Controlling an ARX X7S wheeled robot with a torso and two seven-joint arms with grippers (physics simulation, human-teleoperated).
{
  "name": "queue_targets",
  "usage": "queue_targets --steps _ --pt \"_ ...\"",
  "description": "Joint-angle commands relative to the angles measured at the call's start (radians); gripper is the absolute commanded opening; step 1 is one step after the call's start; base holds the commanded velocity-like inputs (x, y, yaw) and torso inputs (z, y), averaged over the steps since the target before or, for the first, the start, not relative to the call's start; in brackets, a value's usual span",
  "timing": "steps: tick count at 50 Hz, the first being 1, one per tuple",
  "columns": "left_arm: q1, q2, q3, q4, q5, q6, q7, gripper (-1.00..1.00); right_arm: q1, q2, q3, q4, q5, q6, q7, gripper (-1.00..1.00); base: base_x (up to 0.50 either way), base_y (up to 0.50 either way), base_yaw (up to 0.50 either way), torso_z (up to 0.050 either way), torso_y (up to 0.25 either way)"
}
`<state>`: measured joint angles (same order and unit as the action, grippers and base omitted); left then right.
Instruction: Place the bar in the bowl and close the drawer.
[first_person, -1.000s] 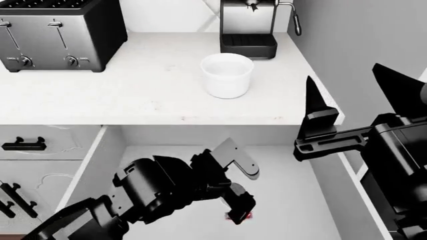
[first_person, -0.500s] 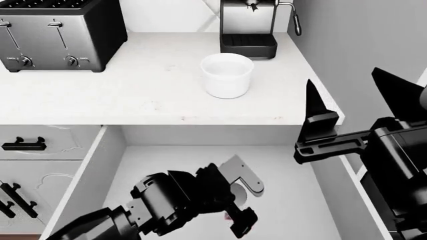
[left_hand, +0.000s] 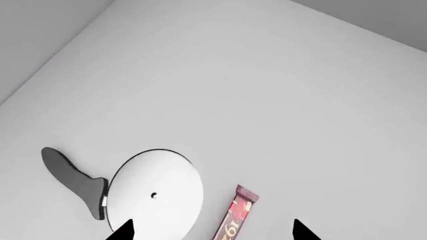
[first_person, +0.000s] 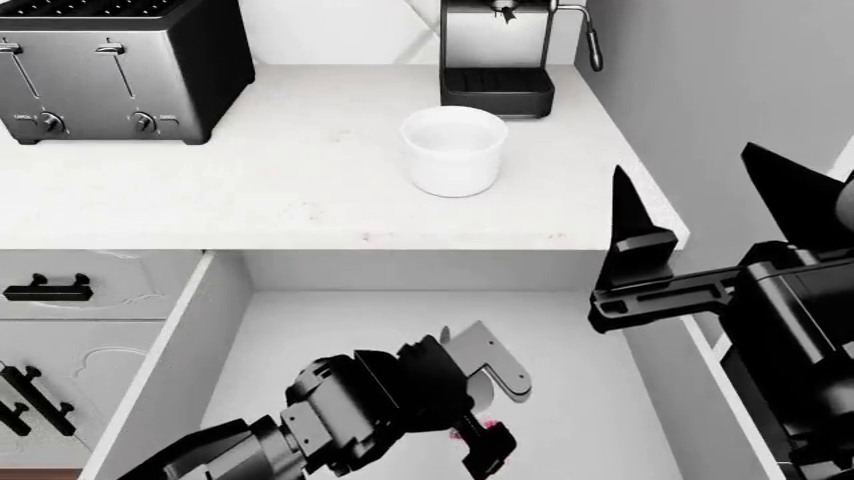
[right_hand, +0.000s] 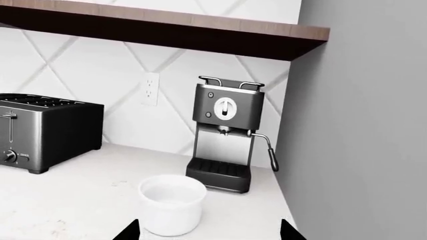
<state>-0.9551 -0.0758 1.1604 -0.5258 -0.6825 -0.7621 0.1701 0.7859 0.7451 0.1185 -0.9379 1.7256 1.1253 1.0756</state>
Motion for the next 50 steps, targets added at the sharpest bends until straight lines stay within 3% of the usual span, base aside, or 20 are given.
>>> queue_targets --steps 1,7,16,21,50 --pt "-0.006 0.059 -0.002 -0.083 0.042 0.043 0.024 1.0 -0.018 -0.023 0.031 -0.001 -0.036 -0.01 -0.041 1.0 0.0 0.0 0.0 0.0 0.0" --pt "-0.016 0.075 0.04 -0.138 0.011 0.082 0.02 1.0 -0.012 -0.018 0.026 -0.002 -0.025 -0.014 -0.031 1.0 0.0 0.0 0.0 0.0 0.0" --pt "-0.089 0.076 0.281 -0.225 -0.242 0.217 -0.05 1.0 -0.01 -0.014 0.021 -0.003 -0.02 -0.018 -0.024 1.0 0.0 0.0 0.0 0.0 0.0" --pt "-0.102 0.076 0.359 -0.239 -0.307 0.255 -0.068 1.0 -0.012 -0.014 0.019 -0.005 -0.022 -0.019 -0.024 1.0 0.0 0.0 0.0 0.0 0.0" --pt "-0.045 0.076 0.381 -0.25 -0.316 0.273 -0.07 1.0 -0.063 -0.006 0.046 -0.018 -0.048 -0.032 -0.052 1.0 0.0 0.0 0.0 0.0 0.0"
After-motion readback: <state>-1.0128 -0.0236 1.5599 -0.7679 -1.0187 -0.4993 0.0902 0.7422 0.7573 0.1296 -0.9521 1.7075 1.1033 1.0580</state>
